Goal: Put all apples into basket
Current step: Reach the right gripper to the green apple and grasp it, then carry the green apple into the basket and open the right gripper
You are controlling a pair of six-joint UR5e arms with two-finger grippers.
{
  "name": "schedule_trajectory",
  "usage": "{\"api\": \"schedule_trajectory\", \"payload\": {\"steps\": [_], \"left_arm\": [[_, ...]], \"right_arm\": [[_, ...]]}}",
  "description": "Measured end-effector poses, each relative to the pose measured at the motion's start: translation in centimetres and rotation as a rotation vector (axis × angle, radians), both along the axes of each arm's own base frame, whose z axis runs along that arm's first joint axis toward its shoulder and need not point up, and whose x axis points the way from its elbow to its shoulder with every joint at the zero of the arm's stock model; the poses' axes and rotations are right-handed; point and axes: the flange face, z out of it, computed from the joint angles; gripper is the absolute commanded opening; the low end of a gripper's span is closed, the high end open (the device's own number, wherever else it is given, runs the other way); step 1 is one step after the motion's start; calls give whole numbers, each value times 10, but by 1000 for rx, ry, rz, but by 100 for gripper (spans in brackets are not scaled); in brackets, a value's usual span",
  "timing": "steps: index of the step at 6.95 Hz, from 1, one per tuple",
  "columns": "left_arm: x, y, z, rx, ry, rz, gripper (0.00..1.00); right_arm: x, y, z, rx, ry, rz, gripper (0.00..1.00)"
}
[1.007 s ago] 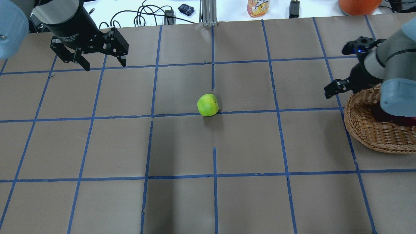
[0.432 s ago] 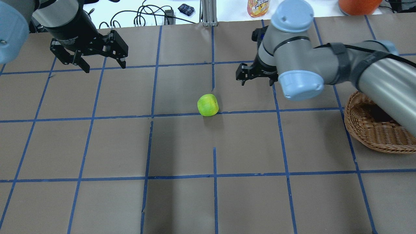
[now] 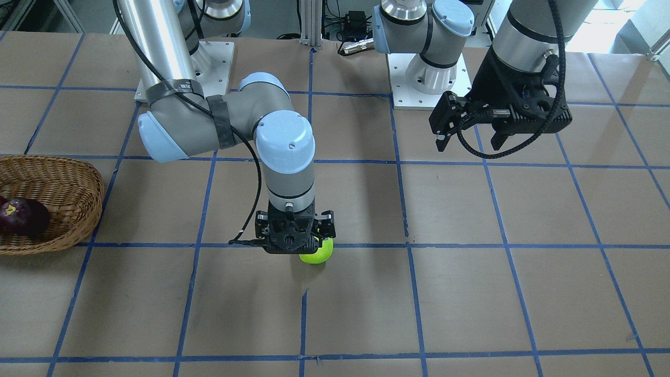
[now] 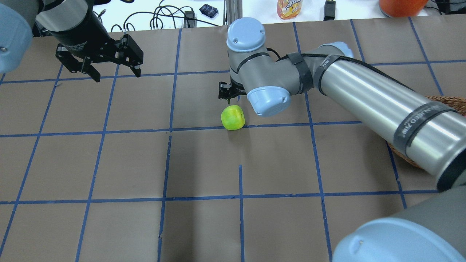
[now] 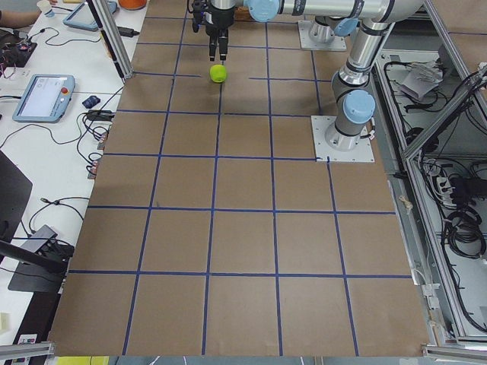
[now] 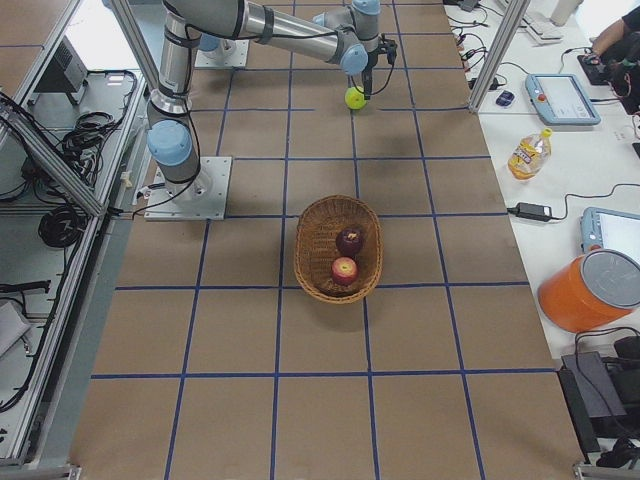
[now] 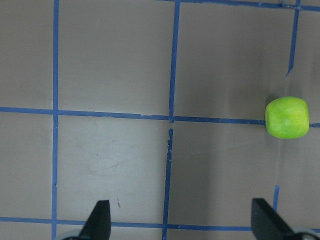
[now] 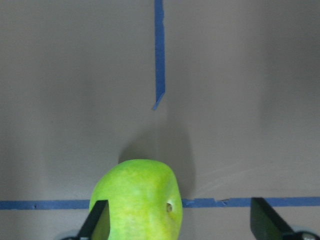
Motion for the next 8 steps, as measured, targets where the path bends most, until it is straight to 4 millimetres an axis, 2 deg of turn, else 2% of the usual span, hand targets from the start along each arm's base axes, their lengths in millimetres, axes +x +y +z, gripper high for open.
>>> {"api": "schedule_trajectory", "payload": {"steps": [4, 5, 6, 7, 8], "left_arm": [[0, 0, 0, -3, 0, 1, 100], [1, 0, 0, -3, 1, 1, 100], [1, -1, 0, -5, 1, 1, 100], [1, -1, 1, -7, 1, 1, 100], [1, -1, 1, -9, 2, 2, 100]], "right_arm": [[35, 5, -56, 9, -2, 32, 100], [39, 7, -62, 9, 2, 41, 64], [39, 8, -65, 8, 14, 47, 48], [36, 8, -62, 10, 40, 50, 42], [28, 5, -51, 15, 58, 48, 43]]}}
